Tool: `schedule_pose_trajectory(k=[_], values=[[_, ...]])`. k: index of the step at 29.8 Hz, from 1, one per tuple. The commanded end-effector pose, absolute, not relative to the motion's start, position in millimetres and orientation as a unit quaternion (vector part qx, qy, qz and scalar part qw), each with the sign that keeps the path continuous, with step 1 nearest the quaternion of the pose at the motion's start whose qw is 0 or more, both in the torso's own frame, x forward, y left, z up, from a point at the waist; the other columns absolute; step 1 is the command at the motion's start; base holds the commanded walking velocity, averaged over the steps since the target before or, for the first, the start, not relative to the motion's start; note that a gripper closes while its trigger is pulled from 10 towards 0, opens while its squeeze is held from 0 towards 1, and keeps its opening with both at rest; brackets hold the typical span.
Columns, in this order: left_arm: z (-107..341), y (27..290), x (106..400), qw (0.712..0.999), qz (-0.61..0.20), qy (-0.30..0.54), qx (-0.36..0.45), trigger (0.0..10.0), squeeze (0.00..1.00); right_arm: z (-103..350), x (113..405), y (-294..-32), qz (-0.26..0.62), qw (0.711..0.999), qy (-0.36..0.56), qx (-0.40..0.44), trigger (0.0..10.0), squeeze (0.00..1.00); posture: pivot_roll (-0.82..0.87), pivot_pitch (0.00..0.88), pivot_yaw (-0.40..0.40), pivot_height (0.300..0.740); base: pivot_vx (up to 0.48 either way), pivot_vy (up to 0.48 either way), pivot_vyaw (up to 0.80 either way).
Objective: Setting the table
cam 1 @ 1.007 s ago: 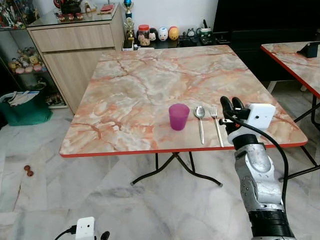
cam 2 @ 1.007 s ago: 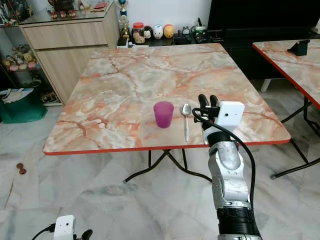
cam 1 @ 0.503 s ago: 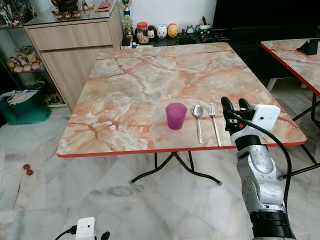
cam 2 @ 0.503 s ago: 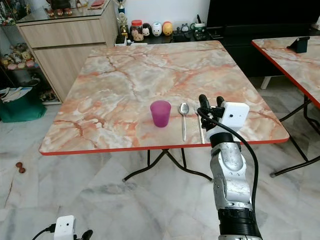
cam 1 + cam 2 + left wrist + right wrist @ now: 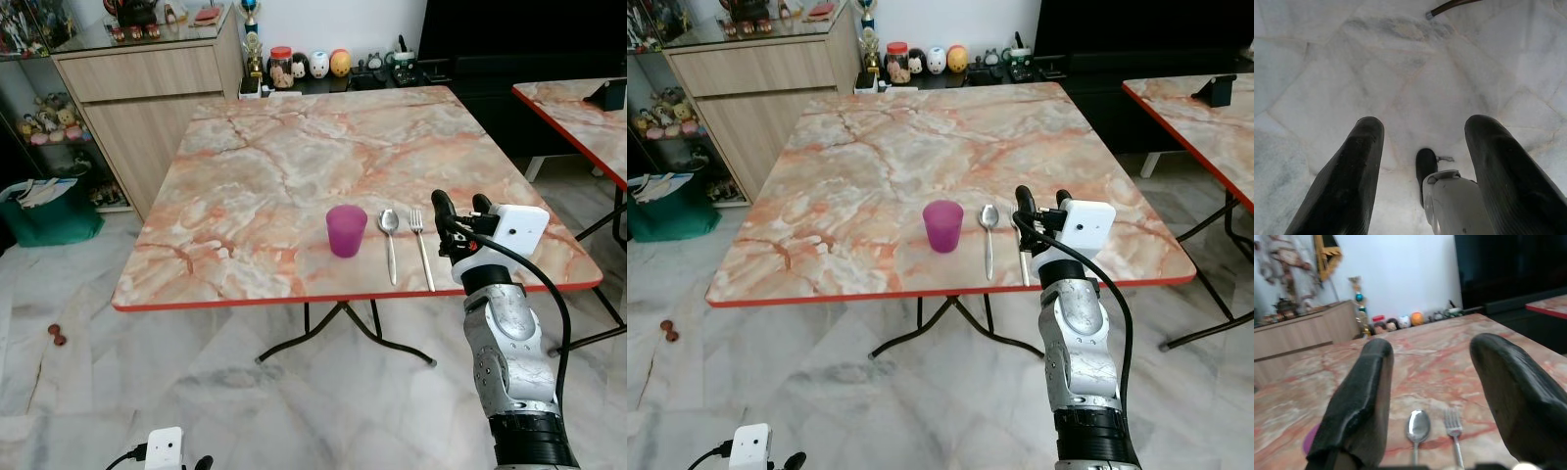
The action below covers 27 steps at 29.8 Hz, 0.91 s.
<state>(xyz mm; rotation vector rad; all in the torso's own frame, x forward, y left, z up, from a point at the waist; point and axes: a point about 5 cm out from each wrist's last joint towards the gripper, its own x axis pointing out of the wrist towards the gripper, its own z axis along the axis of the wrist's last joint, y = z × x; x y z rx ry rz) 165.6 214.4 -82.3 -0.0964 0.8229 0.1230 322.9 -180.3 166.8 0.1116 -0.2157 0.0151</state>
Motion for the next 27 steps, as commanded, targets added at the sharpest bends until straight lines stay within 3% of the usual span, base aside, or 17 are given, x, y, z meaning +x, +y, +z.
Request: schedule_pose_trajectory(k=[1,19,27], values=[[-83,218,163,0.912,0.064,0.402,-0.045,10.0,0.00,165,324,-181,0.003,0.993,-0.101,0.060,10.0,0.00,-0.08,0.000,0.050,0.740,0.266,0.000,0.00],[-82,212,167,0.913,0.059,0.400,-0.047,10.0,0.00,164,323,-179,0.000,0.994,-0.098,0.055,10.0,0.00,-0.08,0.000,0.047,0.740,0.263,0.000,0.00],[-82,213,168,0.913,0.061,0.401,-0.043,10.0,0.00,155,318,-181,-0.014,0.996,-0.077,0.053,10.0,0.00,-0.08,0.000,0.049,0.740,0.000,0.000,0.00]])
